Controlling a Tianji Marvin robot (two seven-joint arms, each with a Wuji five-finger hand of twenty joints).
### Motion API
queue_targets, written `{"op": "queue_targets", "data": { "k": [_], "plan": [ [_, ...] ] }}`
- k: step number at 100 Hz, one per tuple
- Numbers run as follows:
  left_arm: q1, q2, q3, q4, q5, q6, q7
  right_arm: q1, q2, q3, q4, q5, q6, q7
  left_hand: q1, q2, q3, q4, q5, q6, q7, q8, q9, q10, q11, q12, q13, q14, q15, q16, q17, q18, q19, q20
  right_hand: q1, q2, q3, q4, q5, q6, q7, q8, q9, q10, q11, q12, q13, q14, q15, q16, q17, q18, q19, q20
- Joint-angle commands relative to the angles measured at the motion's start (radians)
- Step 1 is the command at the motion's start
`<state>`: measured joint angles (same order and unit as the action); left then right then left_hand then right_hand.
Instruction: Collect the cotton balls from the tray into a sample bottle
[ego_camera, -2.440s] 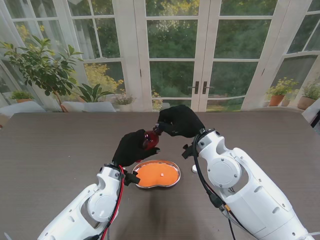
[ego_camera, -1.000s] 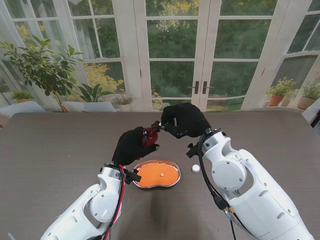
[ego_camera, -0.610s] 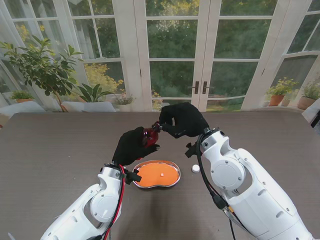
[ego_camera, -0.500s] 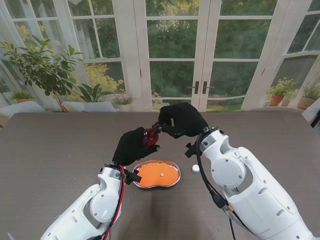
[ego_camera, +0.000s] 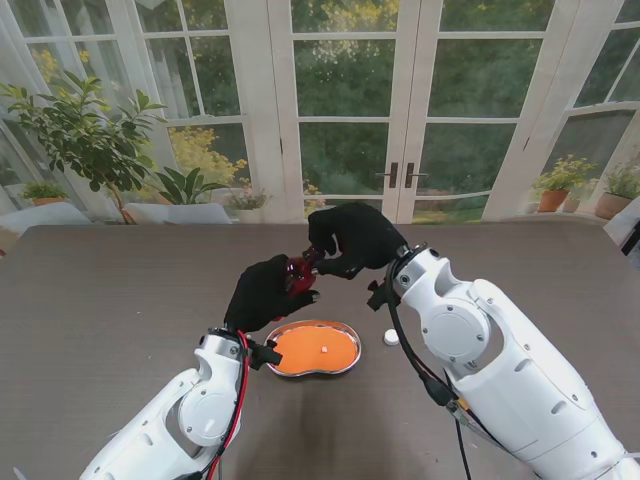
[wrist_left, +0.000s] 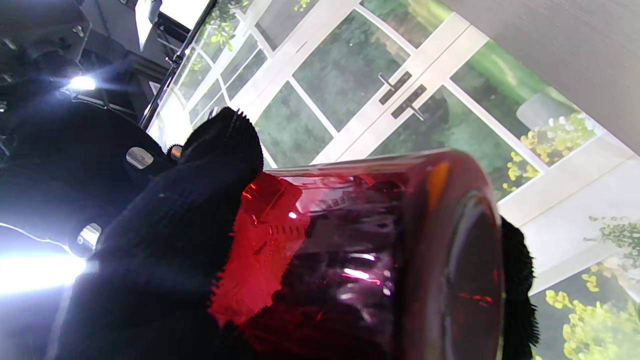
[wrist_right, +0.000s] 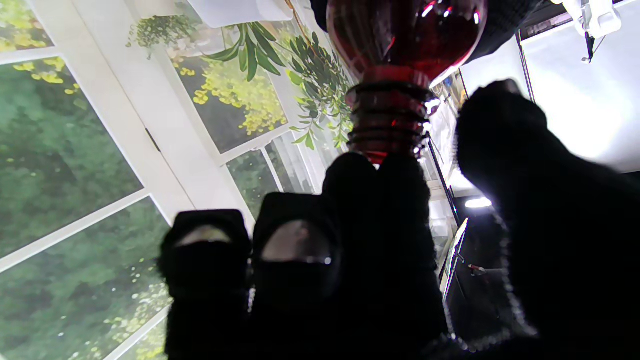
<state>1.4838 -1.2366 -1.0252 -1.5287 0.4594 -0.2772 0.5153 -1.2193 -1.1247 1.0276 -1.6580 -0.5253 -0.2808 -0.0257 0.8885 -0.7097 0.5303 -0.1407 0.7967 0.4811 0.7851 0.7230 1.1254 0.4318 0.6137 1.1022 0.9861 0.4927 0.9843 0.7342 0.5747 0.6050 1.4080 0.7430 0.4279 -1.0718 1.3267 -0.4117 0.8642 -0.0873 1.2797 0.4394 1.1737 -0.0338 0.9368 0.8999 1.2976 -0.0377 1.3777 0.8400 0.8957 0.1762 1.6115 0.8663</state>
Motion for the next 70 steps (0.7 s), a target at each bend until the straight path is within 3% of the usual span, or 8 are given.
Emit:
{"op": "queue_targets", "data": {
  "k": [1,26,34,46,70],
  "plan": [
    [0.002,-0.003,-0.003,-0.009,0.000,-0.001,-0.018,-0.001,-0.006,-0.011,-0.005,-0.008,-0.011,0.014,0.266,0.309,0.303,0.023,0.136,-0.201,0.229,0.016,0.056,-0.039,0.014,0.030,0.039,0.043,0.066,0.018,-0.012,-0.037,0.037,0.020,-0.007,-0.056,0.028,-0.032,-0.007,-0.109,0.060,0.033,0.012,-0.041,0.033,0.019,0.023,-0.040,0.030,-0.003,0.005,-0.026,0.008,0.025],
    [0.006,-0.002,-0.004,-0.010,0.003,-0.006,-0.017,0.012,-0.008,-0.019,0.009,-0.026,-0.032,-0.004,0.267,0.308,0.305,0.023,0.136,-0.200,0.228,0.016,0.057,-0.039,0.014,0.030,0.041,0.042,0.066,0.018,-0.010,-0.036,0.038,0.021,0.045,-0.120,0.049,-0.037,0.009,-0.165,0.064,0.016,0.039,-0.040,0.007,-0.002,0.022,-0.048,0.041,0.004,0.027,-0.028,-0.001,0.014],
    [0.006,-0.002,-0.004,-0.011,0.003,-0.008,-0.017,0.013,-0.010,-0.018,0.013,-0.027,-0.039,-0.013,0.266,0.309,0.305,0.023,0.137,-0.200,0.228,0.017,0.057,-0.039,0.013,0.030,0.041,0.042,0.066,0.018,-0.011,-0.036,0.037,0.021,0.063,-0.130,0.058,-0.036,0.003,-0.151,0.035,-0.009,0.051,-0.032,-0.023,-0.013,0.022,-0.049,0.043,0.008,0.034,-0.023,-0.004,0.012],
    [0.006,-0.002,-0.003,-0.010,0.005,-0.012,-0.016,0.011,-0.010,-0.012,0.013,-0.022,-0.048,-0.013,0.266,0.309,0.305,0.024,0.137,-0.202,0.227,0.017,0.057,-0.041,0.014,0.031,0.041,0.042,0.065,0.018,-0.011,-0.036,0.037,0.021,0.078,-0.096,0.075,-0.024,0.004,-0.096,-0.053,-0.093,0.051,-0.021,-0.043,-0.008,0.022,-0.041,0.040,0.009,0.031,-0.021,-0.005,0.012],
    [0.008,-0.002,-0.003,-0.015,0.017,-0.021,-0.006,-0.004,-0.008,0.010,0.007,-0.006,-0.064,-0.008,0.266,0.309,0.303,0.023,0.137,-0.201,0.227,0.017,0.056,-0.041,0.013,0.031,0.040,0.042,0.065,0.018,-0.011,-0.034,0.036,0.021,0.068,-0.011,0.092,-0.008,0.083,-0.063,-0.214,-0.244,0.047,-0.002,-0.112,-0.040,0.021,-0.023,0.023,0.002,0.013,-0.011,-0.009,0.024]
  ]
}}
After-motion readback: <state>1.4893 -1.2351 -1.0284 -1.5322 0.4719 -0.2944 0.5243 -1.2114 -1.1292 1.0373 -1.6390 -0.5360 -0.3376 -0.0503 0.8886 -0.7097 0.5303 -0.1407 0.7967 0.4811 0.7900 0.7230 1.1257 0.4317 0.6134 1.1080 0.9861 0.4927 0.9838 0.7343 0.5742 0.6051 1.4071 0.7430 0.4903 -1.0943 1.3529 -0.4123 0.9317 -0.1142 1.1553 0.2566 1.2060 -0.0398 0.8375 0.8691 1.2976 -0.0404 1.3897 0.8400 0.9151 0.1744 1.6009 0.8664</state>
